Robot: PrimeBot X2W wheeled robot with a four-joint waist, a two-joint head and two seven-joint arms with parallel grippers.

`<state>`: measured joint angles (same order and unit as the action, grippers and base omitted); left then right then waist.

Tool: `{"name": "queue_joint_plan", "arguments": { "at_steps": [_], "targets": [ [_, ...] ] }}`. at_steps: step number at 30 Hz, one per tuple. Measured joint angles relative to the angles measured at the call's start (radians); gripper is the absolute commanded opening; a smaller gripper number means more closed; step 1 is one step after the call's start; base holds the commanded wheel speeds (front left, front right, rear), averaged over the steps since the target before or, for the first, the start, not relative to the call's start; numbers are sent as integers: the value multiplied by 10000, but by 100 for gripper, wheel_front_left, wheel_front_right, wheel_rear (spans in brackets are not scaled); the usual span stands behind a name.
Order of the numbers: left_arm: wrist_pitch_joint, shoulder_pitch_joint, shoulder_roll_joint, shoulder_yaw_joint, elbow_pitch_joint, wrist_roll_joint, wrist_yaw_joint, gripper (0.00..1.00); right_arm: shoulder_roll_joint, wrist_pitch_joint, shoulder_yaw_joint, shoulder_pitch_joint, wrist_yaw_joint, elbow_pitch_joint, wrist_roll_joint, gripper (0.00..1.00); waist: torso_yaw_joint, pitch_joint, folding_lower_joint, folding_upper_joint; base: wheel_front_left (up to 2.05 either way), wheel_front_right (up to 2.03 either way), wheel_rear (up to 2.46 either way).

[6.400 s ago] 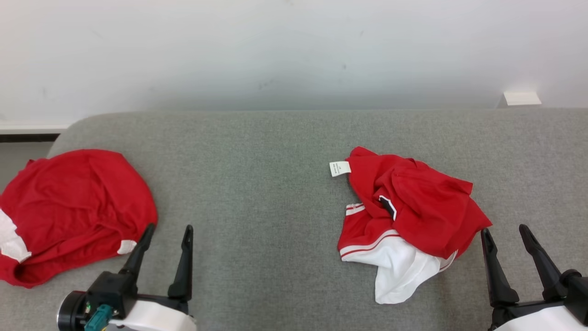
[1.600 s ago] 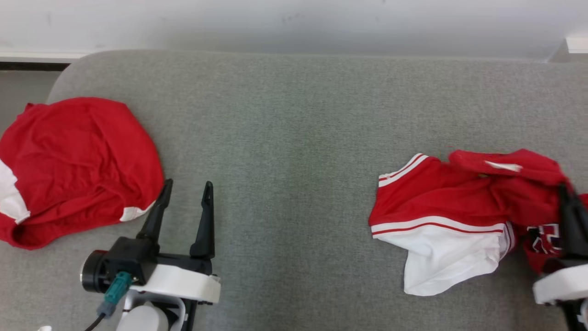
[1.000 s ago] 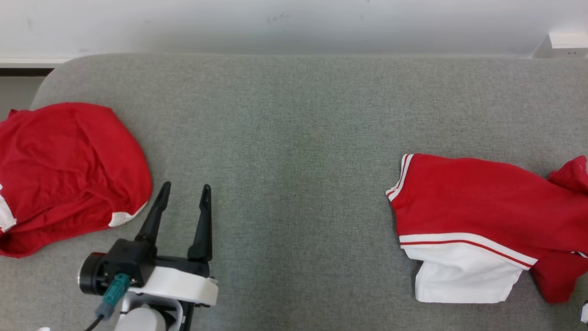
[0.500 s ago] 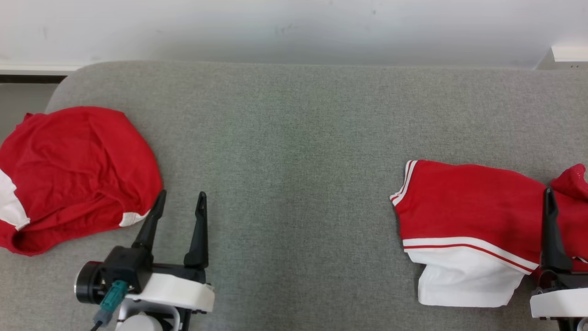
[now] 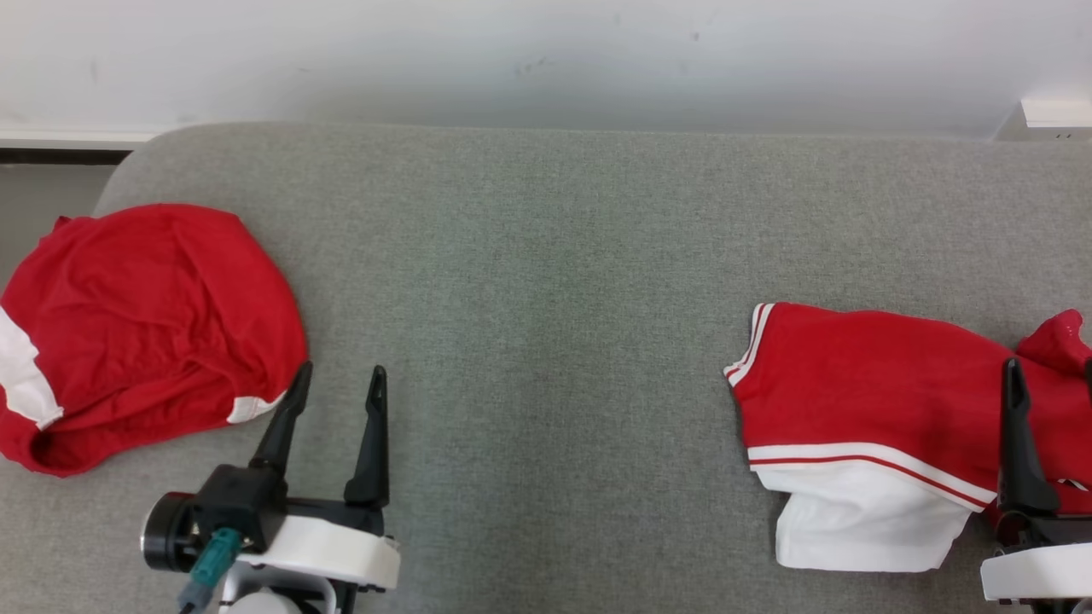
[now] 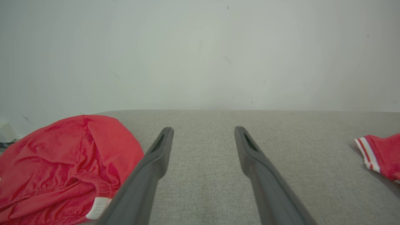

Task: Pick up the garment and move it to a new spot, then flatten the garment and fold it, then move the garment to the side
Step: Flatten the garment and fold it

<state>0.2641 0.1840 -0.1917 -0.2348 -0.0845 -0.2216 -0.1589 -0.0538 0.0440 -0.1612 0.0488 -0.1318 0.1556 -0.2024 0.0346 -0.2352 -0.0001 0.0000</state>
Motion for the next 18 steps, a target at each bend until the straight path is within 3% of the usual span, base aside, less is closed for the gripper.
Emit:
{"name": "queue_joint_plan", "arguments": {
  "at_steps": [4, 8, 13, 18],
  "targets": [
    [-17, 284, 4, -424, 77, 127, 276, 100, 6, -58, -13, -4, 0, 31, 0, 100, -10, -69, 0, 0, 0, 0, 0],
    [-286, 1341, 460, -1260, 65, 295, 757, 100, 12, -117, -38, 45, 0, 117, 0, 100, -34, -259, 0, 0, 0, 0, 0],
    [-671, 2885, 1214, -2654, -510, 359, 1369, 100, 17, -134, -71, 263, 0, 244, 2, 100, -187, -655, 0, 1, 0, 0, 0],
    [-836, 4050, 1413, -4217, -1557, -90, 1739, 100, 17, -69, -13, 534, 0, 244, 0, 100, -522, -1133, 0, 0, 0, 0, 0]
  ]
}}
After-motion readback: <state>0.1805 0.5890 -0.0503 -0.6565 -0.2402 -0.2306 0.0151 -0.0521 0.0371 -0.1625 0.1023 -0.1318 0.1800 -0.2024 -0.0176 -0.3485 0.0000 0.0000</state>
